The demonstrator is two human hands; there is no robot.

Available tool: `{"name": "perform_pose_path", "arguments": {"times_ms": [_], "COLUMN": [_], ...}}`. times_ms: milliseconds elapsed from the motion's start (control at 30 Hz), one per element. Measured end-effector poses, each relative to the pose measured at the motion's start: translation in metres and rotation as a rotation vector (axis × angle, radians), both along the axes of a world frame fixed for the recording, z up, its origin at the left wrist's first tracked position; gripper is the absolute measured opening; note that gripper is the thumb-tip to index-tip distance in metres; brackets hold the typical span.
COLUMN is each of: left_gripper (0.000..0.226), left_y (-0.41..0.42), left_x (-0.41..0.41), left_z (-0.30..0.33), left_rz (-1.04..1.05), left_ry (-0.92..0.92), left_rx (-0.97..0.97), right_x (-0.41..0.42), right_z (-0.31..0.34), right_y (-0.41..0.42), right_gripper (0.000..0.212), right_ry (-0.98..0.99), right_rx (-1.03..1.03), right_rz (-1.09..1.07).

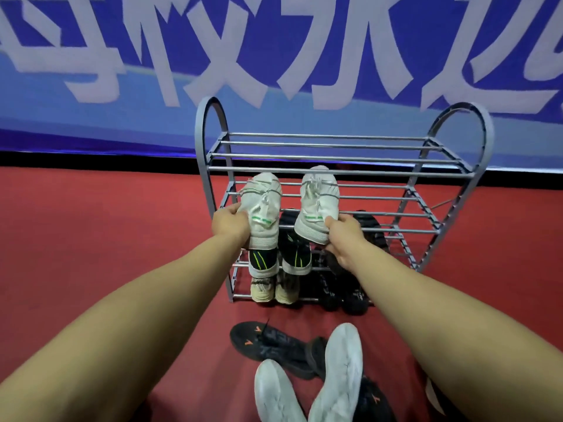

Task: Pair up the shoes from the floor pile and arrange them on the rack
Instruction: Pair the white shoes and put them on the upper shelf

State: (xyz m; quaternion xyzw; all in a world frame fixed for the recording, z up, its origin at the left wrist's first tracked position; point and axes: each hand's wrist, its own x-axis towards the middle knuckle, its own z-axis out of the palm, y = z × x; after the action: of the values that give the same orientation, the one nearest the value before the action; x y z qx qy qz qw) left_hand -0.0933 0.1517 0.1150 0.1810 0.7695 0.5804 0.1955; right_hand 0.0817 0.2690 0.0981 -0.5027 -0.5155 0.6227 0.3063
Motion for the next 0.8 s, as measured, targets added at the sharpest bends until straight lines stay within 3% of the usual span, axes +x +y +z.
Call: {"name": "perform_pose_path", "arguments": {"times_ms": [200, 333, 533, 667, 800], "left_gripper": [0.037, 0.043, 0.033, 0.041, 0.041], "left_y": [0.058, 0.077, 0.084, 0.069, 0.036], "left_x": [-0.045, -0.062, -0.075, -0.075, -0.048], "left_z": [-0.018, -0.033, -0.041, -0.040, -0.030], "left_rz": [0.010, -0.011, -0.110, -0.229, -0.188], "left_ry": [0.279, 0.291, 0.212, 0.242, 0.372], "left_rx": [-0.253, -0.302, -0.269, -0.263, -0.160], "right_x": [-0.062, -0.079, -0.090, -0.078, -0.057], "right_z": [-0.027, -0.022, -0.016, -0.018, -0.019], "right_y": [0.061, 0.062, 0.063, 0.060, 0.042], "right_gripper": [0.038, 0.036, 0.045, 0.048, 0.050], "right_ry": [-0.218, -0.338, -0.730, -0.677, -0.654], "right_rx": [0.119, 0.166, 0.315, 0.311, 0.430], "right_rz": [0.000, 0.021, 0.170, 0.245, 0.183]}}
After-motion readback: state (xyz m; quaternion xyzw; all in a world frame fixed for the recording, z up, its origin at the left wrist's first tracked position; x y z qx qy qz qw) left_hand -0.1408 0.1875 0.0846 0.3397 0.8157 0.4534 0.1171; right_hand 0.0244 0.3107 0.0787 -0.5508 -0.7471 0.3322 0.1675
